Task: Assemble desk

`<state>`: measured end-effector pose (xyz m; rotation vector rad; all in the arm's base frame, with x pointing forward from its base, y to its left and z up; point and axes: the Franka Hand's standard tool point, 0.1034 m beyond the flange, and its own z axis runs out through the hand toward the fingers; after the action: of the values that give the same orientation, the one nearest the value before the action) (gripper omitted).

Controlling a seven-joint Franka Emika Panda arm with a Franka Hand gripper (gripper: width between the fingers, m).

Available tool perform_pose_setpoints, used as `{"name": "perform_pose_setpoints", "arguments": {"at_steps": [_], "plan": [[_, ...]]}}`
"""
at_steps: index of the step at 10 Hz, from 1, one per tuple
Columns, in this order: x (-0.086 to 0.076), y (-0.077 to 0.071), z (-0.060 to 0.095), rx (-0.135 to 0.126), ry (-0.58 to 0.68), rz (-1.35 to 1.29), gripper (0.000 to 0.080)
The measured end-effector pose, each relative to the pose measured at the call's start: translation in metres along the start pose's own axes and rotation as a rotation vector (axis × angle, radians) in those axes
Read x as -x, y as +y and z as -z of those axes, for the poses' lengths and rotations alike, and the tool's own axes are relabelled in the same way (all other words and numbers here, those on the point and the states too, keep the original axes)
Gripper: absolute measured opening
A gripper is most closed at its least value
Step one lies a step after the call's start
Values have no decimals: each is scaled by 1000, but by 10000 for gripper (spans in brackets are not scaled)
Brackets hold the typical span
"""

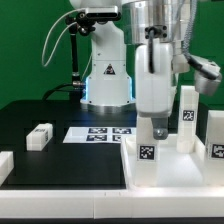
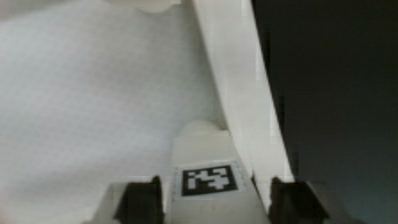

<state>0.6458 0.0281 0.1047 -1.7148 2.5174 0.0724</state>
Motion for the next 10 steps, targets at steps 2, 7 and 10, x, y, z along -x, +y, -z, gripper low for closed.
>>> {"name": "perform_pose_setpoints", "arguments": {"at_steps": [2,7,10], "plan": [[-1,6,-1,-14,-35,-141,290],[-3,8,12,-25,-58,-15,621],[-13,13,46,-46,-81,293,648]]}}
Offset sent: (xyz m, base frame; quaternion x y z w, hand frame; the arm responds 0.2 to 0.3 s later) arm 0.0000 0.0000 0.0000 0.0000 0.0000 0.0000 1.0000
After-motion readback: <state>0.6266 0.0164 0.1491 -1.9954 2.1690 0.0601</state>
